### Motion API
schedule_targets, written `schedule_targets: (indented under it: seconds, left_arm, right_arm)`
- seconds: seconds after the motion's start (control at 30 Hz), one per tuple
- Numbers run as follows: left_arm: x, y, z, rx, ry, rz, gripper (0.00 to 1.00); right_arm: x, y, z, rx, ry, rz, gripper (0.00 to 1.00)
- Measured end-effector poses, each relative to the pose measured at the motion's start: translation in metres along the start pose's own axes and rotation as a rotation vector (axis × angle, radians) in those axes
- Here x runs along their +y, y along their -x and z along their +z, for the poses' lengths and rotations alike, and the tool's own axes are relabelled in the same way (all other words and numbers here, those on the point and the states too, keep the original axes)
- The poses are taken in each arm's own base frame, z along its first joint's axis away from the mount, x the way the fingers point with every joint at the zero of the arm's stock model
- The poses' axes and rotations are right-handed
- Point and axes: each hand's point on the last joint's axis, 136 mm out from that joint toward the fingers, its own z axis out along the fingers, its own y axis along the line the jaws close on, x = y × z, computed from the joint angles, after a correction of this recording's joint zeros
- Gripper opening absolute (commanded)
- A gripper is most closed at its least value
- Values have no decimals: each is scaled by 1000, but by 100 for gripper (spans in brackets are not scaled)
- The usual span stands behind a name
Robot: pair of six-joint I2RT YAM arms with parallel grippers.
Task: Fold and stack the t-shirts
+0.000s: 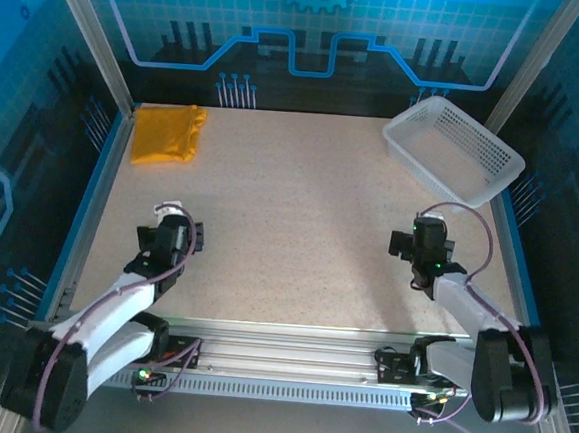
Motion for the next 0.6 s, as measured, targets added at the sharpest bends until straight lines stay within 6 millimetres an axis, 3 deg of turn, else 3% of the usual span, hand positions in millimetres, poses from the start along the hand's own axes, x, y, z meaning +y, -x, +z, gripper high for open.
schedule_targets:
  seconds: [0.27,0.37,0.47,0.53,0.6]
  left_arm:
    - [-18,13,57,-45,-100,-114,99]
    - [-19,29,71,-127,-134,-149,99]
    - [-31,25,75,-199,-192,-132,99]
    - [-38,13,72,-198,-216,-97,99]
    - [-43,16,71,-209,-229,-84,99]
  right_arm:
    - [25,39,32,-130,96,-51,100]
    - [32,52,37,-192,129,-62,100]
    - [38,56,38,-274,161,-67,100]
    - [38,46,39,-282,166,-74,100]
    - [40,41,43,-267,171,-84,100]
